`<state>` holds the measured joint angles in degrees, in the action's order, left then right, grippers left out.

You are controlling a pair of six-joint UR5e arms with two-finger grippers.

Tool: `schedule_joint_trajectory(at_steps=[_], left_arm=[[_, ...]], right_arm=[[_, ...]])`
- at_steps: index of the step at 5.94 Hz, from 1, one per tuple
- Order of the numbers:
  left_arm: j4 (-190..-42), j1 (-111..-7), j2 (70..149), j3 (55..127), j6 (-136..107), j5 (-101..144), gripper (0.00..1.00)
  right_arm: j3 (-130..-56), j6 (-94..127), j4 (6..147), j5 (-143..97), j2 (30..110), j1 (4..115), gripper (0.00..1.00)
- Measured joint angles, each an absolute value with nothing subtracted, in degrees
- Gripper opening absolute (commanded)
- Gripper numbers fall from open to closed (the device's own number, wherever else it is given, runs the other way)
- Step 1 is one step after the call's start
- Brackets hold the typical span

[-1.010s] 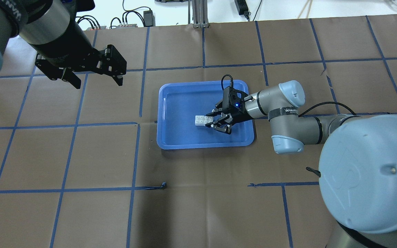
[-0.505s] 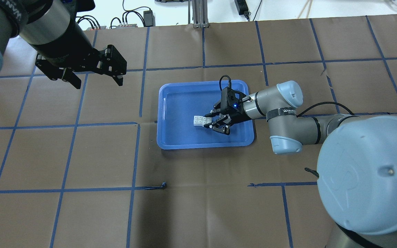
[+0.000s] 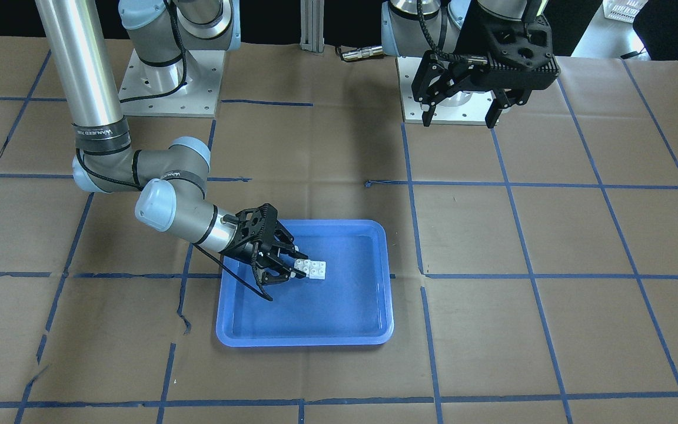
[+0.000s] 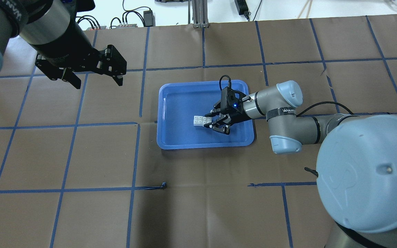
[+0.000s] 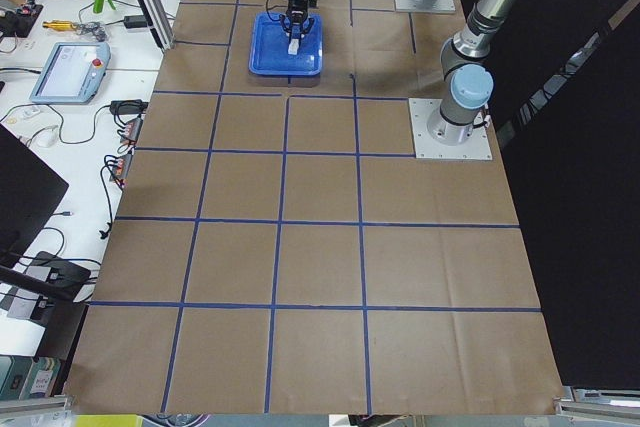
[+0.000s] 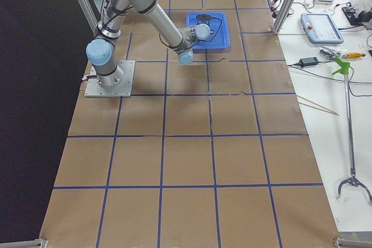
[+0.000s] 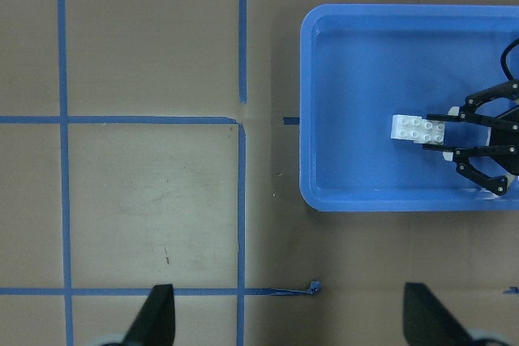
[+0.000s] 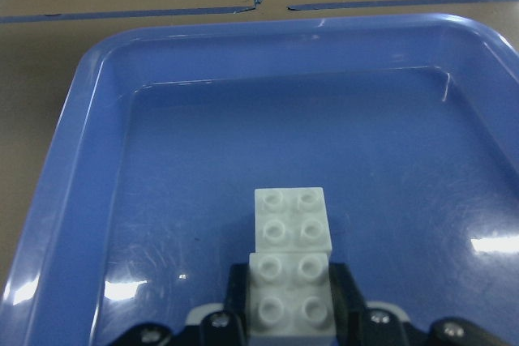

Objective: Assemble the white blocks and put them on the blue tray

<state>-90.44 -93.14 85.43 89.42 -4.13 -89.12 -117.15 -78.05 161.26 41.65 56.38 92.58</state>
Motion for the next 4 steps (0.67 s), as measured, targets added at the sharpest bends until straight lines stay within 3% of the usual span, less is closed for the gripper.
schedule_joint_trajectory(at_steps=[3, 4], left_arm=[[-90.4, -93.1, 85.4, 89.5, -4.1, -89.1, 0.99], [-90.4, -93.1, 85.4, 89.5, -4.1, -89.1, 0.99]], right_arm=[[-117.1, -78.0, 161.3, 41.7, 56.3, 92.5, 0.38], [-117.2, -78.0, 161.3, 41.7, 56.3, 92.5, 0.52]])
